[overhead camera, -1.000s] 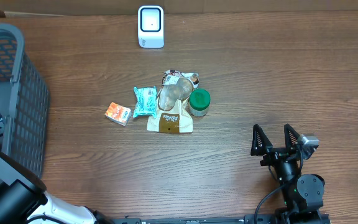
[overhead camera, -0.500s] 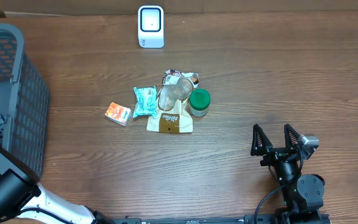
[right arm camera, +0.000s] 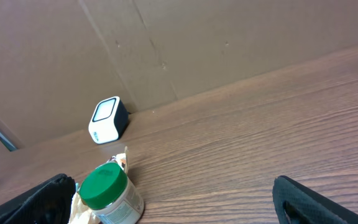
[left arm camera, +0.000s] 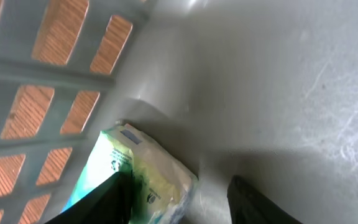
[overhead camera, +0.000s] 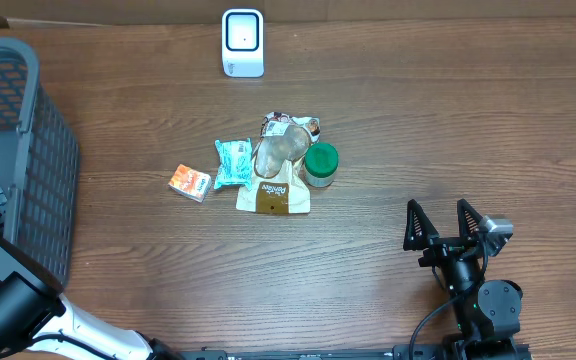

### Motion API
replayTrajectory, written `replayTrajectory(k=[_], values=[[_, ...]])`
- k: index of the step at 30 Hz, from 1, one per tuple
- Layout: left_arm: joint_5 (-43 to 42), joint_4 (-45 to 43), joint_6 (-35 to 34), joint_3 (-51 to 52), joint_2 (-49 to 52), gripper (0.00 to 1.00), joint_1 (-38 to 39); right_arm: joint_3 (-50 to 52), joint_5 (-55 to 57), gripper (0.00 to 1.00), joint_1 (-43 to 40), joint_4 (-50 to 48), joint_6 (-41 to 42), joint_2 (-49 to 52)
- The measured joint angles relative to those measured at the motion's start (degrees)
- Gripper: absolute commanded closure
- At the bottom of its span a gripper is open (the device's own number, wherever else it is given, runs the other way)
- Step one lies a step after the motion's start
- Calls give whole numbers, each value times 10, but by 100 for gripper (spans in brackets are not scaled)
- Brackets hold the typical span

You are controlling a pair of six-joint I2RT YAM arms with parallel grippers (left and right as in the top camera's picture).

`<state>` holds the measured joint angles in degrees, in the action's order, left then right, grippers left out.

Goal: Scan the item barcode
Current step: 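Reach the left gripper into the basket and grasp the green-white tissue pack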

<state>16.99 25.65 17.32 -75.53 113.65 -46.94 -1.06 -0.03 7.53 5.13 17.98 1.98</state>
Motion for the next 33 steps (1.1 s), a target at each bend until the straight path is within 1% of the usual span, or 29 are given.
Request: replayTrajectory(k=[4,8,12,18,21,24,28,33], values=[[10,24,-21,-1,-3,47,0,0,0,0,0,0,0,0],[40,38,-41,-2,-4,40,0,0,0,0,0,0,0,0],[77,49,-52,-2,-4,37,0,0,0,0,0,0,0,0],[98,141,-92,-28,-1,35,1,0,0,0,0,0,0,0],[99,164,-110,-34,0,34,1,0,0,0,0,0,0,0],[100,164,-119,-35,1,34,0,0,0,0,0,0,0,0],[100,138,-127,-35,4,34,-5,0,0,0,0,0,0,0],[96,110,-127,-36,9,38,-16,0,0,0,0,0,0,0]])
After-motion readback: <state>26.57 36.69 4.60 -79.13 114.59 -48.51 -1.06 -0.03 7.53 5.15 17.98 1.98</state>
